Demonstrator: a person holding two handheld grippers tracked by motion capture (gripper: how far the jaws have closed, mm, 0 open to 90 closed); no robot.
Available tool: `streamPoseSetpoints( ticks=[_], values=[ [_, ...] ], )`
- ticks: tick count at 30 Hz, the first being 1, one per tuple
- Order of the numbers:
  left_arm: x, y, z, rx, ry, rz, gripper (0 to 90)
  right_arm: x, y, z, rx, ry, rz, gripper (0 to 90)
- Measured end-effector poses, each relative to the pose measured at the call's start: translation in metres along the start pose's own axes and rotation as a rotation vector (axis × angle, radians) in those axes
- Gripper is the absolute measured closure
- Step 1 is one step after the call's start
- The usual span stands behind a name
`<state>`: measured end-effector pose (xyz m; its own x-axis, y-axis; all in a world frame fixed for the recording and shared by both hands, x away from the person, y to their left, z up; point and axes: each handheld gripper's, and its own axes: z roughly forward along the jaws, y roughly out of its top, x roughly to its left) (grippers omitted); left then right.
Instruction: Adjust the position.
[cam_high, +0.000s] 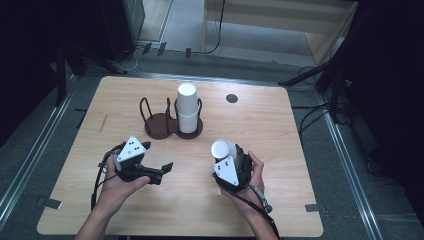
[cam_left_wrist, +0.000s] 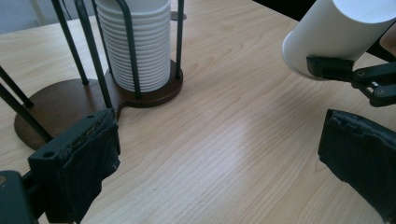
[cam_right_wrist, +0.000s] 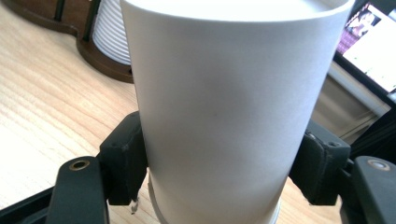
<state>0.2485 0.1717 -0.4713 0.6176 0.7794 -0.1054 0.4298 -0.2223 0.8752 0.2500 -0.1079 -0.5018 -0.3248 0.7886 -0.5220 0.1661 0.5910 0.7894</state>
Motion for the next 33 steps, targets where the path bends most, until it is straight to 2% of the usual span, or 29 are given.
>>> streamPoseSetpoints(
  ticks=[6, 13, 17, 23, 26, 33],
  values=[
    [-0.010, 0.000, 0.006, 0.007, -0.008, 0.031, 1.5, 0.014, 0.000, -0.002, -0.026, -0.022, -0.101, 29.0],
    [-0.020, 0.002, 0.008, 0.002, -0.025, 0.078, 4.5, 0.026, 0.001, -0.004, -0.053, -0.017, -0.160, 29.1],
    [-0.026, 0.001, 0.009, -0.005, -0.059, 0.111, 6.8, 0.032, 0.002, -0.006, -0.072, -0.007, -0.200, 29.3],
    [-0.036, 0.001, 0.010, -0.013, -0.106, 0.172, 11.8, 0.036, 0.001, -0.007, -0.085, 0.024, -0.231, 29.4],
    [-0.040, 0.000, 0.012, 0.000, -0.112, 0.200, 13.4, 0.039, 0.001, -0.008, -0.089, 0.042, -0.233, 29.4],
    [-0.043, 0.000, 0.014, -0.001, -0.126, 0.218, 15.7, 0.045, 0.003, -0.010, -0.108, 0.111, -0.253, 29.4]
  ],
)
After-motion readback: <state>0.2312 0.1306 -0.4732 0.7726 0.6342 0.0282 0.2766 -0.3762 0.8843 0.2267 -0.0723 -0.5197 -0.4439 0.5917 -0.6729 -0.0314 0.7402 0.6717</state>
